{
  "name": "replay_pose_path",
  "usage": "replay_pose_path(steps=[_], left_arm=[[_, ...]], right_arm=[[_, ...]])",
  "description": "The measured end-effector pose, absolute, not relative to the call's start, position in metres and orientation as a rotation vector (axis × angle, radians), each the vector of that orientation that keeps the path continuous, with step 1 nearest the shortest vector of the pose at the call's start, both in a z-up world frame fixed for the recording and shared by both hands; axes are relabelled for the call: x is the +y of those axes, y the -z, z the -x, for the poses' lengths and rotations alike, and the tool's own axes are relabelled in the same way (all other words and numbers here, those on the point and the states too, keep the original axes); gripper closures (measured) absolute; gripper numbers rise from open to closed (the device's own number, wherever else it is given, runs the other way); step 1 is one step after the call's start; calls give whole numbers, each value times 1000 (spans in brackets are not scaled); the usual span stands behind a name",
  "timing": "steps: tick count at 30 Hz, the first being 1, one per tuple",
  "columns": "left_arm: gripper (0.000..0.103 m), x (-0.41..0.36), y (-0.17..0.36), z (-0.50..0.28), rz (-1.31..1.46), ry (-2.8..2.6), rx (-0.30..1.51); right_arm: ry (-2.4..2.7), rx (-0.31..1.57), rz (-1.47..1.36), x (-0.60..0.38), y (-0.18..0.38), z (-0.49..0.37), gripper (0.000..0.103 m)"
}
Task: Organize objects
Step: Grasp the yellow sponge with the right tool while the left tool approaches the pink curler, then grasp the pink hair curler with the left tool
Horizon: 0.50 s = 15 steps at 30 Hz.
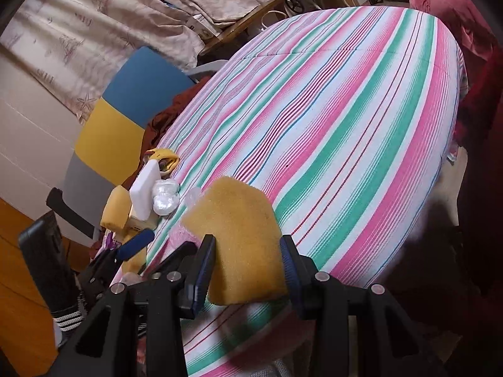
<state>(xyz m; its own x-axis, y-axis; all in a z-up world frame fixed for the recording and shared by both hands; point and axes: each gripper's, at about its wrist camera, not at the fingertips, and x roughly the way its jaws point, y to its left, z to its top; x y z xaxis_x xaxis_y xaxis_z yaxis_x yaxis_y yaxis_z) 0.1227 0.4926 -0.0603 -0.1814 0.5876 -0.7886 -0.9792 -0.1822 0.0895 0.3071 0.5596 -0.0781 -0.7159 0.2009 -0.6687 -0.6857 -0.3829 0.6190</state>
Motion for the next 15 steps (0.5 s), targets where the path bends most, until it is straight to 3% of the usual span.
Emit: replay_pose_path(steps=[3,7,8,11,13,15], left_arm=[[23,504,64,-117,768,-1631,736],[56,517,73,-119,797,-1566,736],[58,517,74,-122,788,-1559,743],[60,513,71,-124,807,-1554,701],[58,505,70,-105,937,-1537,541],[48,497,69,-85,1061,-1522,370]], right_arm=[[-2124,1302,676,560,80,-308,61],[-2124,1306,675,561,81,-310,61],[-2123,1310,675,561,81,-310,61],[-2119,1318,668,561,80,-311,61],[-2126,1294,681,559,78,-309,61],[-2144,1259,702,555,75,-307,61]])
